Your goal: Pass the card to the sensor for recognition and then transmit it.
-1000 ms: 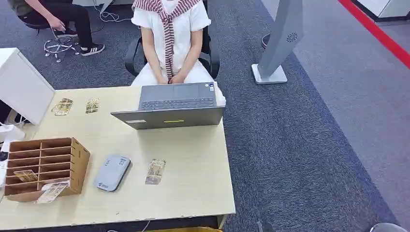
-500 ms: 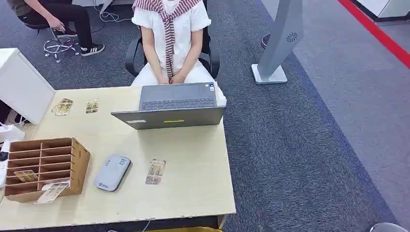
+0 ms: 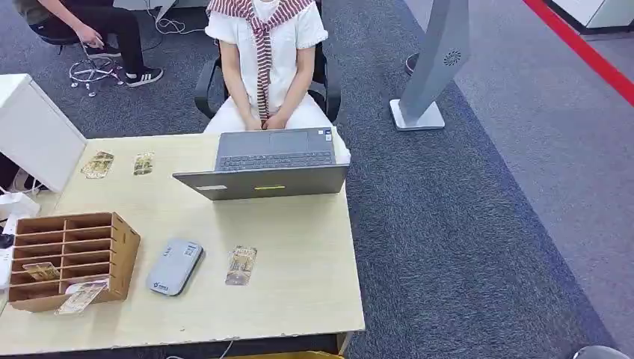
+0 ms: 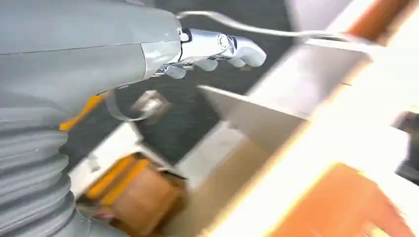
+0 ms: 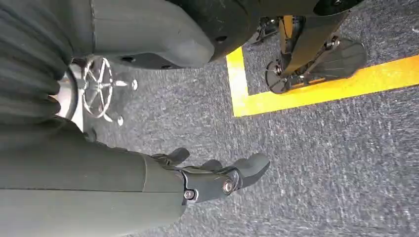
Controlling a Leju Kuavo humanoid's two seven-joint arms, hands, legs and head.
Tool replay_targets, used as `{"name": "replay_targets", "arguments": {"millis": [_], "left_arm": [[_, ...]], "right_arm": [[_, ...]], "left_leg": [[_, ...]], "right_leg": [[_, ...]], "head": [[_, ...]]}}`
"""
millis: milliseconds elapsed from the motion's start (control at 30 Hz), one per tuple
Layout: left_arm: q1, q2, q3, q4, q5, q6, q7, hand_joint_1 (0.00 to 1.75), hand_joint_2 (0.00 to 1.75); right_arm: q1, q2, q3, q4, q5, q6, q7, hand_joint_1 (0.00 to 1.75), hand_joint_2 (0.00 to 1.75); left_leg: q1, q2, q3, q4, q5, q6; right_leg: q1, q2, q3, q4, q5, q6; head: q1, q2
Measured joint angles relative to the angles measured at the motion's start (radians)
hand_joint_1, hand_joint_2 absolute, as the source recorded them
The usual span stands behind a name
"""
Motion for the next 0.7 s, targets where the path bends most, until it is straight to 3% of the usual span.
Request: {"name": "replay_targets", "arguments": {"millis": [133,333,433,533,600,700], "left_arm": [[0.099,-0.009,-0.113,-0.222,0.047,-0.001,-0.02,0.0,1.75],[0.211,-0.015,-0.248,-0.535,0.012,-0.019,-0.125,0.0,1.75],[0.22,-0.015,-0.278,-0.669,-0.011,-0.069,-0.173,0.0,1.75],[0.216,-0.015,-0.279,-0.768,-0.062,-0.059,-0.195,0.0,1.75],[0.191,-0.015,-0.265,-0.812,-0.15,-0.019,-0.195,0.0,1.75],[0.138,-0.013,-0.289,-0.878,-0.471,0.238,-0.092,0.0,1.75]], "right_arm": [[-0.008,0.0,0.021,0.005,0.007,0.001,-0.015,0.0,1.75],[-0.014,0.001,0.044,0.01,0.018,-0.002,-0.025,0.0,1.75],[-0.021,0.001,0.06,0.011,0.022,-0.002,-0.033,0.0,1.75],[-0.027,0.002,0.071,0.013,0.039,-0.002,-0.032,0.0,1.75],[-0.032,0.002,0.089,0.014,0.059,0.001,-0.025,0.0,1.75],[-0.045,0.001,0.121,0.015,0.1,0.01,0.002,0.0,1.75]], "left_leg": [[0.0,-0.001,0.0,0.0,0.0,0.0],[0.0,-0.001,0.0,0.0,0.0,0.0],[0.0,-0.001,0.0,0.0,0.0,0.0],[0.0,-0.001,0.0,0.0,0.0,-0.001],[0.0,-0.001,0.001,0.0,0.002,-0.001],[0.0,-0.001,0.001,0.0,0.002,-0.001]], "right_leg": [[0.001,-0.001,0.0,0.0,0.0,0.0],[0.001,-0.001,0.0,0.0,0.0,0.0],[0.001,-0.001,0.001,0.0,0.0,0.0],[0.001,0.0,0.0,0.0,0.0,-0.001],[0.001,-0.001,0.0,0.0,0.001,-0.001],[0.002,-0.001,0.001,0.0,0.002,-0.002]], "head": [[0.0,0.0],[0.0,0.0],[0.001,0.0],[0.0,0.0],[0.001,0.0],[0.0,0.0]]}}
